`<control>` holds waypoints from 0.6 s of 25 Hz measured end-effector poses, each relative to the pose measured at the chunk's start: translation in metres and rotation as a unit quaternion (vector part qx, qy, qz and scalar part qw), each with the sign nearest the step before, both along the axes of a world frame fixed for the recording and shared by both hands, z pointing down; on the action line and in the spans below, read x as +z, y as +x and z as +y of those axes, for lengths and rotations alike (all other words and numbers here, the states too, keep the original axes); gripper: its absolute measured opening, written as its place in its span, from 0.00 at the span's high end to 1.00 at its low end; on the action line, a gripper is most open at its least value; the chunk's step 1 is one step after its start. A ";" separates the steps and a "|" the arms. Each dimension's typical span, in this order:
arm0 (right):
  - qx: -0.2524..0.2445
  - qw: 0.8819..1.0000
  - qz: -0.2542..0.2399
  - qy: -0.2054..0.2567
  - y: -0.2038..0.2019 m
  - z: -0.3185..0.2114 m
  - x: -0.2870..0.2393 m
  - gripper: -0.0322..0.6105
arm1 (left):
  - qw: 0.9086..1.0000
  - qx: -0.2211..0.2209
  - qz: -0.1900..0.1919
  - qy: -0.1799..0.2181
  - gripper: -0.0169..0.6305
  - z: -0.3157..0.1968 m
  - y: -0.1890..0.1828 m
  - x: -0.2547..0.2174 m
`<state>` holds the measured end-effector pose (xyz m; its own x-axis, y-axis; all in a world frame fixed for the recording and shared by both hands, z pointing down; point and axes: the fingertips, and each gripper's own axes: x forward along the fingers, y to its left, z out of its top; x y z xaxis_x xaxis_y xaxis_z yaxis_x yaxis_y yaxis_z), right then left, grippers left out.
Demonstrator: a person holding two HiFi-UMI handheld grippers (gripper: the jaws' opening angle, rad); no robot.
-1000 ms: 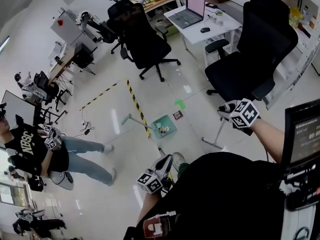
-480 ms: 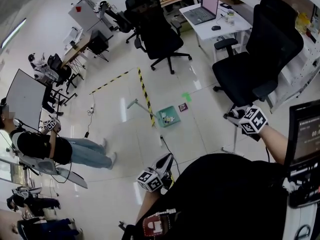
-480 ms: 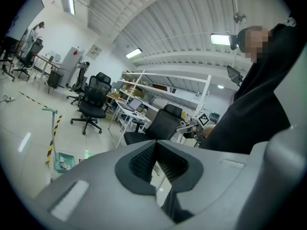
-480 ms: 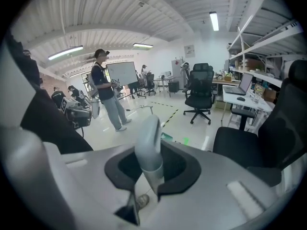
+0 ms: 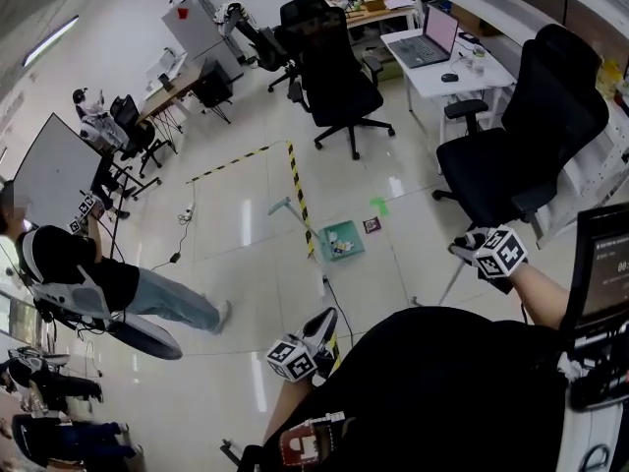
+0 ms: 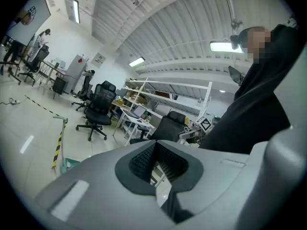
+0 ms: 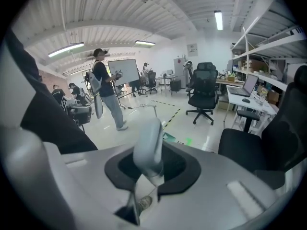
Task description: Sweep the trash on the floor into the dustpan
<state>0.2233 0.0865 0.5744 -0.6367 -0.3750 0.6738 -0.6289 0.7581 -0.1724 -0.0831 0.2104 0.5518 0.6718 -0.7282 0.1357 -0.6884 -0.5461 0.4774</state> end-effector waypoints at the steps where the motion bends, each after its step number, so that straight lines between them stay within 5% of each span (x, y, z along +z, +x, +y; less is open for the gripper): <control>1: -0.001 1.000 0.000 0.002 -0.006 0.000 -0.003 0.86 | 1.000 -0.002 0.001 0.002 0.97 0.000 -0.006 -0.002; 15: -0.009 1.000 0.005 0.007 -0.049 0.000 -0.012 0.86 | 1.000 -0.002 0.014 0.001 0.97 0.001 -0.038 0.005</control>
